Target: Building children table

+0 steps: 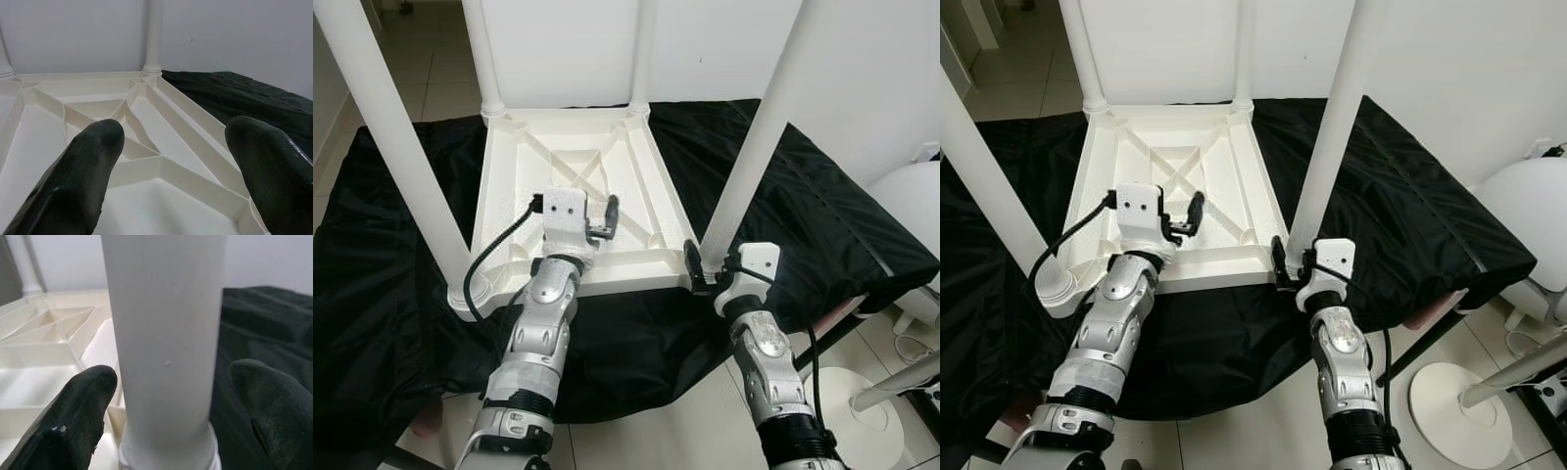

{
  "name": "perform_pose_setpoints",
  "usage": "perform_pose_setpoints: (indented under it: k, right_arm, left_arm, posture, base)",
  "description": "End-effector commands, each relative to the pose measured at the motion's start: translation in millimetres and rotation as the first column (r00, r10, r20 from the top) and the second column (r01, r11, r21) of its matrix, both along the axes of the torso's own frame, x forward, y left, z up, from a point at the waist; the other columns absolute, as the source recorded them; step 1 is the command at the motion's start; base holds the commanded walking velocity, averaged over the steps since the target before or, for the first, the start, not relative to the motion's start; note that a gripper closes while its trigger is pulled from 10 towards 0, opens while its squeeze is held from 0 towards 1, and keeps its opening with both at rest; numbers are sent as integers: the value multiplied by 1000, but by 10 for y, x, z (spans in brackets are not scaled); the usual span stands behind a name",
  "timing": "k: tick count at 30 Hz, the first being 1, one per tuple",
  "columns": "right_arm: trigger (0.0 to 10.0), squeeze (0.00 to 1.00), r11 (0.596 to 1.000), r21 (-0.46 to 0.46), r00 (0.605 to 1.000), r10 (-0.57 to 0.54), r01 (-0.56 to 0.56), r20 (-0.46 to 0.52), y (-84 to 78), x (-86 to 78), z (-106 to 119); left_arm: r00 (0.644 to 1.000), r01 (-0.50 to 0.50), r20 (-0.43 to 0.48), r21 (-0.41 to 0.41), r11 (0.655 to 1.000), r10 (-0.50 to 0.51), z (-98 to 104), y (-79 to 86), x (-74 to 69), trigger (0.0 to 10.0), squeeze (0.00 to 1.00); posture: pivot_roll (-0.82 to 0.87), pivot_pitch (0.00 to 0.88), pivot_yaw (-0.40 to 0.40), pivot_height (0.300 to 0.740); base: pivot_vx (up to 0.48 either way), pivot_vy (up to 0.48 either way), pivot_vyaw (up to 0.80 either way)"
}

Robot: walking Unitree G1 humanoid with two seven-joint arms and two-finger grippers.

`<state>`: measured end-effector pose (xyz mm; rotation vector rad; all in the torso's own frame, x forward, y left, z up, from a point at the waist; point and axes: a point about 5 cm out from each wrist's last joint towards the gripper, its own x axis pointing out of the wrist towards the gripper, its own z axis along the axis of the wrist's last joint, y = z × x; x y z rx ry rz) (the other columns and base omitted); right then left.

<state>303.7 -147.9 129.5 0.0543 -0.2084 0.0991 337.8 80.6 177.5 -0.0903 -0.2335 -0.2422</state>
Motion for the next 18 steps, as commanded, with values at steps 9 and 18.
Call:
perform_pose_setpoints:
  k: [9, 18]
  right_arm:
    - [10000, 0, 998, -22, 998, -55, 55, -3, -10, -128, -60]
    - [10000, 0, 997, -60, 999, -44, 44, -1, -66, -188, -83]
  left_arm:
    - [996, 92, 7, 27, 995, -92, -135, 64, -69, 10000, 0]
    - [994, 107, 2, 115, 988, -108, -228, 277, -82, 10000, 0]
  posture:
    - [-53, 0, -3, 740]
    - [-48, 0, -3, 740]
  base:
    - [0, 0, 0]
    - [0, 0, 0]
